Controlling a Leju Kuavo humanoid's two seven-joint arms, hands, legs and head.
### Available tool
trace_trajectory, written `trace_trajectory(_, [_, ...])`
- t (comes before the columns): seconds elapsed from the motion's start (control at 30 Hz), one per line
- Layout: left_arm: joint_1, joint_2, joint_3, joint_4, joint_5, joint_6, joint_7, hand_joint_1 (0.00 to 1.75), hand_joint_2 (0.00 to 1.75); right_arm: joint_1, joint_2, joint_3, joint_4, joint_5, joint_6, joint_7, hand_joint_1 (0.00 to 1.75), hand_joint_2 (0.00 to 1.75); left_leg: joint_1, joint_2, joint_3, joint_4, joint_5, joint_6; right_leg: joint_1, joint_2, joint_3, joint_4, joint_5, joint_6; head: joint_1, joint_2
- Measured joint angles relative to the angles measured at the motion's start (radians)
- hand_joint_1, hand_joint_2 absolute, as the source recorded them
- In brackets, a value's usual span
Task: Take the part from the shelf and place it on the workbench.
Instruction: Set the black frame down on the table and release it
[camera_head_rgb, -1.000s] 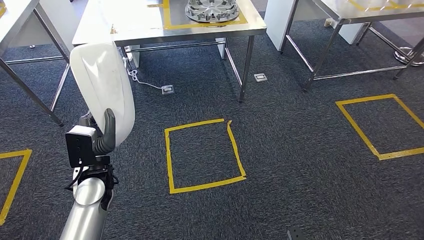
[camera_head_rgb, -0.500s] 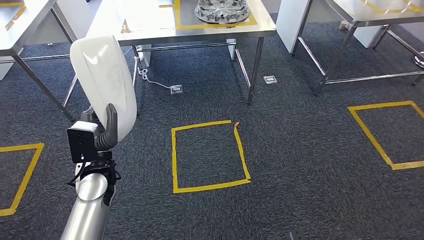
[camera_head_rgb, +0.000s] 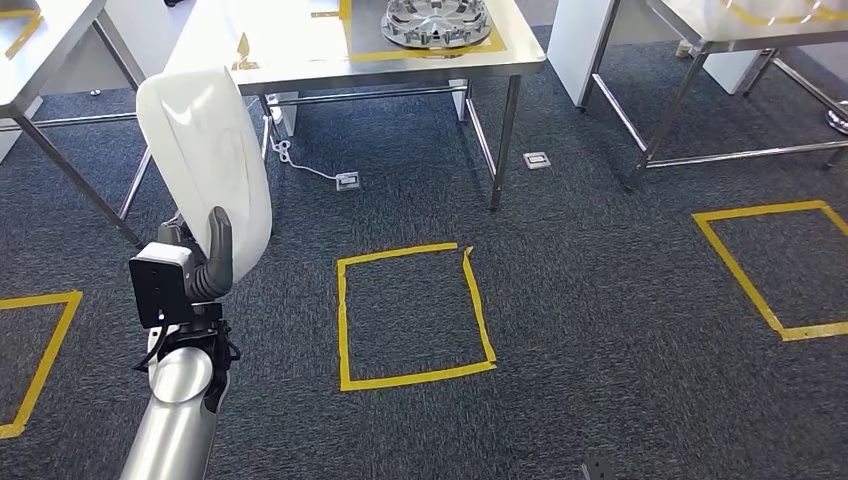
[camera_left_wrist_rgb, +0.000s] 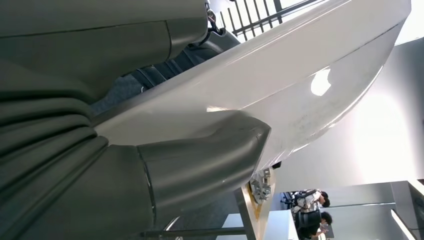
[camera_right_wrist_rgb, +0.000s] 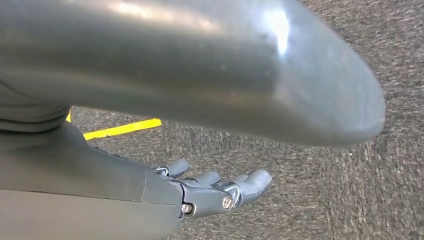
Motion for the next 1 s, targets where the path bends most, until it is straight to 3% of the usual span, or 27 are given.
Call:
trace_trajectory(0.13, [0.0,-0.004,0.001,-0.003,0.0,-0.002,0.0,1.75,1.75,0.0,0.0,-0.002,0.0,0.0,0.0,0.002,0.0,0.0,0.003,-0.007,0.011,-0.017,-0.002,0.016,-0.002,-0.004,-0.005,0.016,-0.015,0.024,0.002,0.0])
trace_trajectory(0.17, [-0.001,-0.004,0.002,-0.005,0.0,-0.002,0.0,1.75,1.75,-0.001,0.0,-0.002,0.0,0.001,0.001,0.003,0.0,0.0,0.006,-0.007,0.015,-0.021,-0.001,0.022,-0.003,-0.003,-0.022,0.053,-0.036,0.029,0.004,0.0])
trace_trajectory(0.23, [0.001,-0.005,0.002,-0.005,0.0,-0.003,0.0,1.75,1.75,-0.001,0.0,-0.002,0.0,0.001,0.002,0.006,0.0,0.0,0.006,-0.007,0.018,-0.021,-0.004,0.029,-0.004,-0.001,-0.092,0.183,-0.092,0.037,0.007,0.0])
trace_trajectory(0.27, [0.004,-0.005,0.002,-0.004,0.0,-0.003,0.0,1.75,1.75,0.0,0.0,-0.002,0.0,0.002,0.003,0.007,0.0,0.0,0.005,-0.008,0.018,-0.02,-0.006,0.031,-0.004,0.0,-0.129,0.244,-0.111,0.039,0.007,0.0])
trace_trajectory(0.3, [0.006,-0.005,0.002,-0.003,0.0,-0.003,0.0,1.75,1.75,0.001,-0.001,-0.002,0.0,0.002,0.004,0.007,0.0,0.0,0.005,-0.01,0.019,-0.019,-0.008,0.031,-0.004,0.0,-0.152,0.277,-0.111,0.041,0.007,0.0])
trace_trajectory(0.33, [0.007,-0.005,0.002,-0.003,0.0,-0.003,0.0,1.75,1.75,0.002,-0.001,-0.002,0.0,0.002,0.004,0.007,0.0,0.0,0.005,-0.012,0.022,-0.018,-0.011,0.03,-0.005,0.0,-0.155,0.268,-0.089,0.041,0.008,0.0])
trace_trajectory(0.37, [0.008,-0.005,0.002,-0.003,0.0,-0.003,-0.001,1.75,1.75,0.002,-0.001,-0.002,0.0,0.002,0.005,0.007,0.0,0.0,0.005,-0.014,0.025,-0.017,-0.014,0.028,-0.005,0.0,-0.138,0.219,-0.051,0.04,0.007,0.0])
trace_trajectory(0.4, [0.007,-0.005,0.002,-0.003,0.0,-0.003,-0.002,1.75,1.75,0.002,-0.002,-0.002,0.0,0.002,0.006,0.006,0.0,0.0,0.005,-0.015,0.03,-0.016,-0.019,0.025,-0.006,0.0,-0.107,0.145,-0.009,0.037,0.008,0.0])
trace_trajectory(0.47, [0.006,-0.005,0.003,-0.002,0.001,-0.003,-0.003,1.75,1.75,0.001,-0.002,-0.002,0.0,0.003,0.007,0.005,0.0,0.0,0.002,-0.019,0.035,-0.012,-0.028,0.015,-0.003,0.001,-0.052,0.028,0.037,0.028,0.007,0.0])
trace_trajectory(0.5, [0.005,-0.005,0.003,-0.002,0.002,-0.003,-0.004,1.75,1.75,0.001,-0.002,-0.002,0.0,0.004,0.007,0.005,0.0,0.0,0.0,-0.02,0.037,-0.012,-0.03,0.01,-0.001,0.002,-0.041,0.003,0.04,0.023,0.007,0.0])
trace_trajectory(0.63, [0.004,-0.004,0.003,0.0,0.007,-0.001,-0.007,1.75,1.75,0.001,-0.002,-0.002,0.0,0.015,0.008,0.011,0.0,0.0,0.0,-0.016,0.032,0.011,-0.045,-0.014,-0.002,0.001,-0.031,-0.008,0.035,-0.005,0.004,0.0])
trace_trajectory(0.7, [0.003,-0.003,0.002,0.001,0.009,0.0,-0.009,1.75,1.75,0.0,-0.002,-0.002,0.0,0.016,0.009,0.014,0.0,0.0,0.0,-0.009,-0.009,0.104,-0.091,-0.022,-0.006,0.0,-0.021,-0.013,0.033,-0.017,-0.001,0.0])
trace_trajectory(0.77, [0.005,-0.003,0.002,0.003,0.009,0.0,-0.009,1.75,1.75,0.001,-0.002,-0.002,0.0,0.016,0.009,0.016,0.0,0.0,0.002,-0.008,-0.074,0.224,-0.141,-0.027,-0.006,0.0,-0.017,-0.012,0.029,-0.021,-0.004,0.0])
trace_trajectory(0.8, [0.007,-0.003,0.002,0.005,0.009,0.0,-0.009,1.75,1.75,0.001,-0.002,-0.002,0.0,0.016,0.009,0.017,0.0,0.0,0.003,-0.008,-0.097,0.258,-0.146,-0.028,-0.006,0.0,-0.015,-0.012,0.026,-0.021,-0.005,0.0])
trace_trajectory(0.83, [0.008,-0.003,0.002,0.007,0.009,0.0,-0.009,1.75,1.75,0.002,-0.002,-0.002,0.0,0.016,0.009,0.018,0.0,0.0,0.004,-0.008,-0.104,0.257,-0.13,-0.027,-0.006,0.0,-0.012,-0.011,0.023,-0.019,-0.005,0.0])
trace_trajectory(0.87, [0.008,-0.003,0.002,0.007,0.009,0.0,-0.009,1.75,1.75,0.002,-0.002,-0.002,0.0,0.016,0.009,0.019,0.0,0.0,0.005,-0.007,-0.09,0.215,-0.094,-0.027,-0.006,0.0,-0.007,-0.011,0.02,-0.017,-0.005,0.0])
trace_trajectory(0.93, [0.007,-0.002,0.002,0.008,0.01,0.0,-0.009,1.75,1.75,0.002,-0.002,-0.002,0.0,0.016,0.009,0.021,0.0,0.0,0.005,-0.004,-0.031,0.08,-0.022,-0.023,-0.006,0.001,0.002,-0.008,0.011,-0.009,-0.005,0.0])
trace_trajectory(1.0, [0.005,-0.002,0.002,0.009,0.012,0.0,-0.01,1.75,1.75,0.001,-0.003,-0.002,0.0,0.018,0.009,0.025,0.0,0.0,0.003,-0.003,0.005,0.002,0.0,-0.013,-0.003,0.001,0.004,-0.006,0.005,0.003,-0.004,0.0])
